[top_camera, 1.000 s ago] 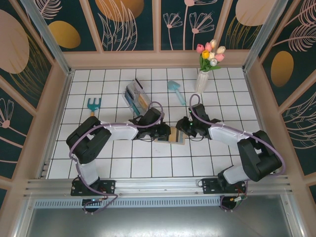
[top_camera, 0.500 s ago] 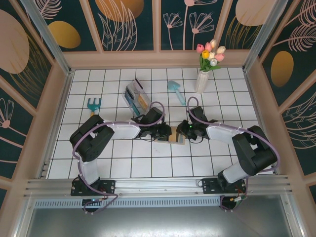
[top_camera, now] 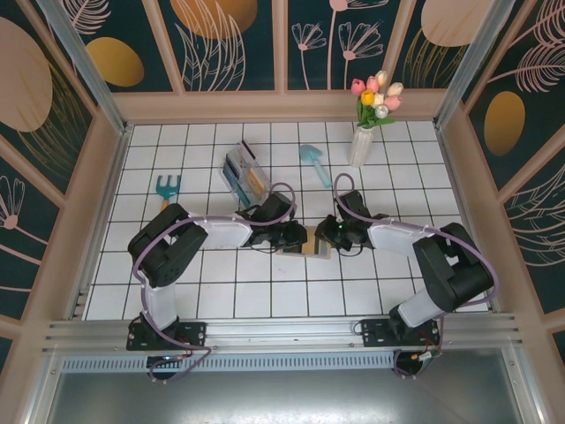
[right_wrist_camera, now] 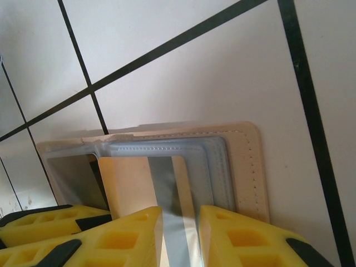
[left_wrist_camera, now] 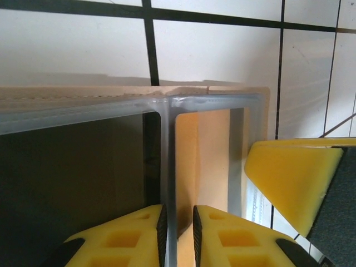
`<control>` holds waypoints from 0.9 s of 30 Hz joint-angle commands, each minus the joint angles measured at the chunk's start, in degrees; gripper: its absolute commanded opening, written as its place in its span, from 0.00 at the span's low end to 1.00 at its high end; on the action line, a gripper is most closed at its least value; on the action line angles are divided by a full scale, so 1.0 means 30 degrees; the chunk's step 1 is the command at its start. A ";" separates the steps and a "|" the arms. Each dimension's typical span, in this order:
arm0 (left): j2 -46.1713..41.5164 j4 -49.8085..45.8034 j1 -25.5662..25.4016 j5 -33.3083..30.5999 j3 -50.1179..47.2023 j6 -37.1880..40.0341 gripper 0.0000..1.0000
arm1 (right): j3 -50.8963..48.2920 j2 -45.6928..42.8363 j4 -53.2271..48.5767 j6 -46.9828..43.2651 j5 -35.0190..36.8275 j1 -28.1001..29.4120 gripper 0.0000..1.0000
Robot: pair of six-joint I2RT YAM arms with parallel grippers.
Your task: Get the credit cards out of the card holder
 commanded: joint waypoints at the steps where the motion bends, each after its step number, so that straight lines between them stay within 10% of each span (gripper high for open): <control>1: 0.0679 0.0211 -0.0159 0.1322 -0.0169 0.0025 0.23 | -0.0223 0.0748 -0.1130 -0.0173 0.0503 0.0054 0.27; 27: -0.2225 0.0422 0.1818 0.1181 -0.2583 0.1509 0.00 | -0.0033 0.1156 -0.1335 -0.0105 0.0707 0.0056 0.27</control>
